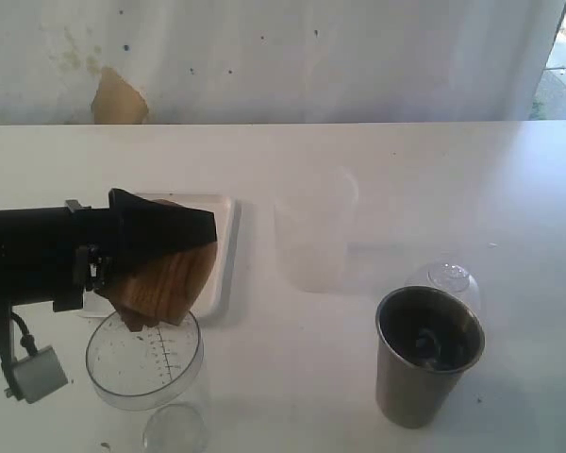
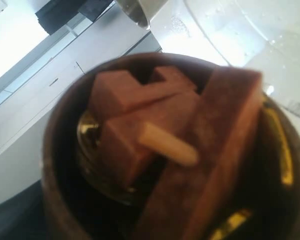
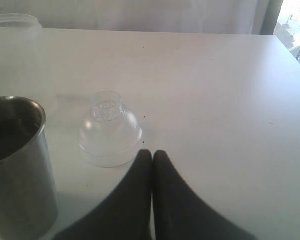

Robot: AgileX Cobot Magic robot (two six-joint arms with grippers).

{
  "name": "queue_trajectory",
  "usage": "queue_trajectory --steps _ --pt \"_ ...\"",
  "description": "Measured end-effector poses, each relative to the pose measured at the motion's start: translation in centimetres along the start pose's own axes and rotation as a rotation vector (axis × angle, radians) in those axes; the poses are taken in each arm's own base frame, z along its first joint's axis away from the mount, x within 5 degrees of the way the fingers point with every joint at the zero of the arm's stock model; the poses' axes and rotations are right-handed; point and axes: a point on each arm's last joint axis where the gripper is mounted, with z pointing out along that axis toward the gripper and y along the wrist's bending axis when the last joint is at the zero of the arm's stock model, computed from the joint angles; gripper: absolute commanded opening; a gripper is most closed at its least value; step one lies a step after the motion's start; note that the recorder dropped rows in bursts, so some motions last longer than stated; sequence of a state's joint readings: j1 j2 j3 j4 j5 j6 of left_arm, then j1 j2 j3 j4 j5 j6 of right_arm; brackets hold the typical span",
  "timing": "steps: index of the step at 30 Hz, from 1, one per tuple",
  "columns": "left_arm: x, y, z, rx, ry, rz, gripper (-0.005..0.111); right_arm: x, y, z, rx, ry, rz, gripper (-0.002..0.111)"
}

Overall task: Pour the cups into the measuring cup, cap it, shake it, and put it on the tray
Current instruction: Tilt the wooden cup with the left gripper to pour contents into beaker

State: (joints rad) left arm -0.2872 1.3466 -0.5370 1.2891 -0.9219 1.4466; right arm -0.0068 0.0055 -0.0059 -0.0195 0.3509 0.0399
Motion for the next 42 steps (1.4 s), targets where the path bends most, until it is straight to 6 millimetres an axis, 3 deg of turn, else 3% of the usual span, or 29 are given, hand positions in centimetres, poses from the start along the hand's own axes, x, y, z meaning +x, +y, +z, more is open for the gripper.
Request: queue_trajectory --steps 20,42 --pt "-0.03 0.24 0.00 -0.026 -0.003 0.035 0.000 0.00 0.00 0.00 0.000 0.000 0.000 0.000" --pt "-0.68 0.23 -0.02 -0.035 -0.083 0.385 0.000 0.00 0.00 0.00 0.000 0.000 0.000 0.000"
